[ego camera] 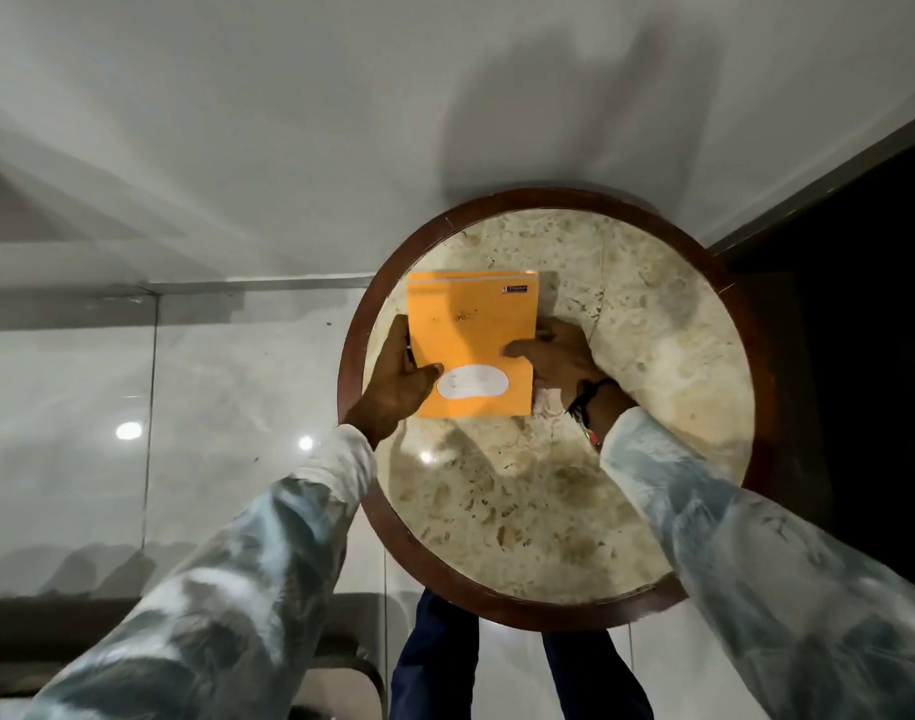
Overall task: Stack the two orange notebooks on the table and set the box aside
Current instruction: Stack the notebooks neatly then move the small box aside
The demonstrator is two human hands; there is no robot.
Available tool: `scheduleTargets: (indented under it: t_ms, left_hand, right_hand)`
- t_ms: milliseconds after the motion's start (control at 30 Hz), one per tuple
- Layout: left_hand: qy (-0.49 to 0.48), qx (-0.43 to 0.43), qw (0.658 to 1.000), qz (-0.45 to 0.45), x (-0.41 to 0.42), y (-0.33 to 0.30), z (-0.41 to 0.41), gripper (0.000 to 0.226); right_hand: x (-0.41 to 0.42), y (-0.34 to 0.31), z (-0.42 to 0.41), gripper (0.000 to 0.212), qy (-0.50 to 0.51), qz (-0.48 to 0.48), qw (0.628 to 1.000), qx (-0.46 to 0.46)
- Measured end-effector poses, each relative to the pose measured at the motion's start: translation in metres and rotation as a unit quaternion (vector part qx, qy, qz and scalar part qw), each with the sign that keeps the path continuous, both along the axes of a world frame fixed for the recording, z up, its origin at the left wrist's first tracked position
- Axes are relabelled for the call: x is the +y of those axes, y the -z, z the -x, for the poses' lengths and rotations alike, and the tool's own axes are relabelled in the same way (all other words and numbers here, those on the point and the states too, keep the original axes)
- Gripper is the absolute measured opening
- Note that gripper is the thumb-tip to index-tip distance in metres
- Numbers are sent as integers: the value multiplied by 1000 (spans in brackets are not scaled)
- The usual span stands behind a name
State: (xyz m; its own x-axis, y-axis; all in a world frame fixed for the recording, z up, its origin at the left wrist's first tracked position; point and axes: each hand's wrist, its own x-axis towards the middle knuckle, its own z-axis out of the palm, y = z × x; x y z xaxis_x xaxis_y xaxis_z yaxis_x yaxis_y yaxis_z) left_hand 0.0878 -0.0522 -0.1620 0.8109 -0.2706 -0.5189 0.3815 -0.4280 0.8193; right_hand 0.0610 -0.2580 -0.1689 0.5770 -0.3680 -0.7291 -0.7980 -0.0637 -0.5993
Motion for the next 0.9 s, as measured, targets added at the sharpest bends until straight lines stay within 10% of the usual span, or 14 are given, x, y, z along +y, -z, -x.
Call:
scheduleTargets:
  t_ms: [167,467,900]
  left_hand:
    - [-23,-297,951,-83,-3,-4,15,30]
    - [-12,-199,979,-51,-16,17,17,35]
    - [-70,-38,953,-293,-56,29,-3,22]
  right_hand:
    - [6,-18,4,26,-63,180,956,-222]
    - [4,-7,8,25,-170,250,936,-180]
    - [-2,19,9,29,-136,240,961,31]
